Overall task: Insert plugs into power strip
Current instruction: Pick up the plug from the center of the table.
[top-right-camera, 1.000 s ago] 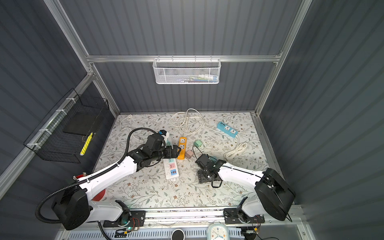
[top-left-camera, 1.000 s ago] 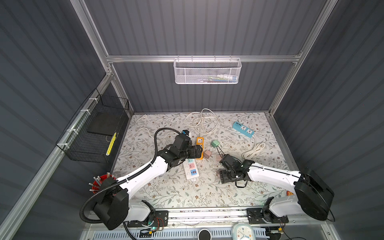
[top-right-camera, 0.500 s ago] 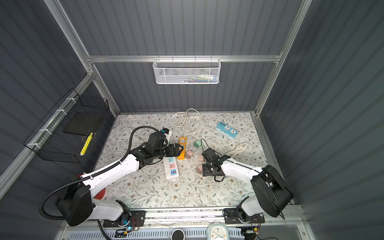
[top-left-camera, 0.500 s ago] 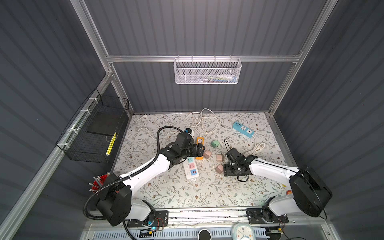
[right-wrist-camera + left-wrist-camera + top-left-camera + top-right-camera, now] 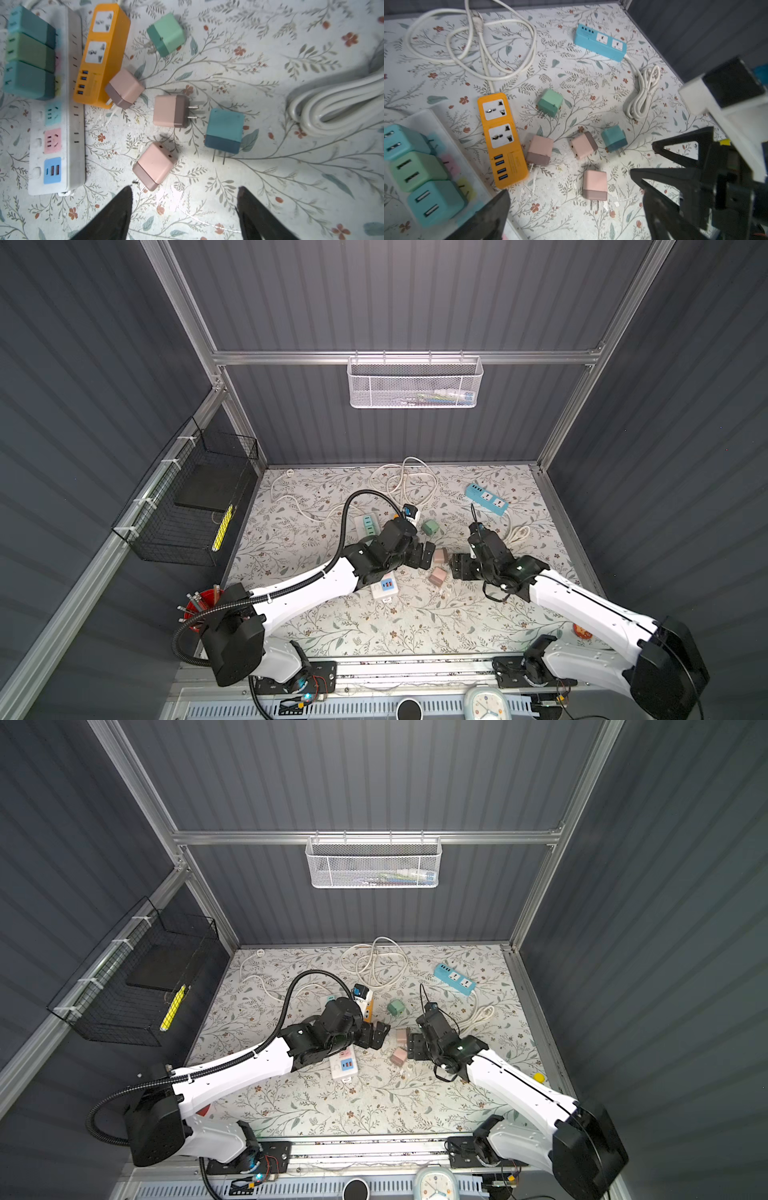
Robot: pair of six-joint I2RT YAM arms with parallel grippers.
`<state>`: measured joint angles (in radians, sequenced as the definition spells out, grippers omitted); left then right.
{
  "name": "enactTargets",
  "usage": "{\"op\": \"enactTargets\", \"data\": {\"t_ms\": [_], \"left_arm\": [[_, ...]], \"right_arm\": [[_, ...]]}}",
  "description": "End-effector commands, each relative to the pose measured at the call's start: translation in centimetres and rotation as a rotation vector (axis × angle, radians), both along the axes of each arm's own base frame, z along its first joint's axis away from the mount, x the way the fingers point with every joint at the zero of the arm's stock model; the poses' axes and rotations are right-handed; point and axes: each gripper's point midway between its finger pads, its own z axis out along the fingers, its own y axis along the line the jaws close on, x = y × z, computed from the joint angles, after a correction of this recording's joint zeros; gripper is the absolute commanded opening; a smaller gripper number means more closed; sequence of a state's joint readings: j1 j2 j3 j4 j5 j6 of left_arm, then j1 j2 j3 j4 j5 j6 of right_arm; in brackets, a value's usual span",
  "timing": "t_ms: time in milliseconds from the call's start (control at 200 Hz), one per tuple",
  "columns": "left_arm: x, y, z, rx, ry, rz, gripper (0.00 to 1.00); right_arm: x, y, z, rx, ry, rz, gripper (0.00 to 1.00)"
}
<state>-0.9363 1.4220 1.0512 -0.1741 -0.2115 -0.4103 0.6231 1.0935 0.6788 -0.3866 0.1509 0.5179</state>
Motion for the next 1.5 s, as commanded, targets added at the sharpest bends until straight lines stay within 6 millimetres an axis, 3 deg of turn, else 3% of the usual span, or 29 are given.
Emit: {"op": "enactTargets", "data": {"t_ms": [0,115,290,420,495,525,670,1081,1496], "left_arm": [[1.0,0.4,2.6,-0.007,-0.088,0.020,1.00],[0.6,0.0,2.4,0.019,-0.083,-0.027,1.00],[-0.1,-1.4,-0.7,0.183,0.049,-0.046,0.84],[-1.9,-2.7,-2.6,0.305,0.099,-0.066,0.81],[-3.2,-3.3,-4.3,0.369,0.143,-0.092,0.79],[-3.4,-4.3,-3.7,0.366,0.138,-0.099,0.78],[-5.2,-6.2,-6.4,0.446,0.203,-0.152,0.78],[-4.6,-6.5,-13.4,0.665,0.302,-0.137,0.77],[-3.8,-7.1,-16.7,0.649,0.358,-0.158,0.67]], "right_arm": [[0.4,-1.7,1.1,-0.019,-0.098,-0.054,0.79],[0.2,-2.8,2.1,0.002,-0.142,-0.101,0.79],[-0.3,-3.5,2.4,0.057,-0.121,-0.114,0.79],[-1.0,-5.3,0.9,0.070,-0.058,-0.177,0.78],[-0.9,-5.8,0.4,0.109,-0.038,-0.199,0.77],[-0.8,-6.0,0.2,0.118,-0.034,-0.210,0.77],[-0.7,-7.0,-0.5,0.137,-0.017,-0.254,0.76],[-0.8,-7.1,-0.9,0.143,-0.002,-0.253,0.77],[-0.6,-6.9,-0.9,0.154,-0.013,-0.241,0.76]]}}
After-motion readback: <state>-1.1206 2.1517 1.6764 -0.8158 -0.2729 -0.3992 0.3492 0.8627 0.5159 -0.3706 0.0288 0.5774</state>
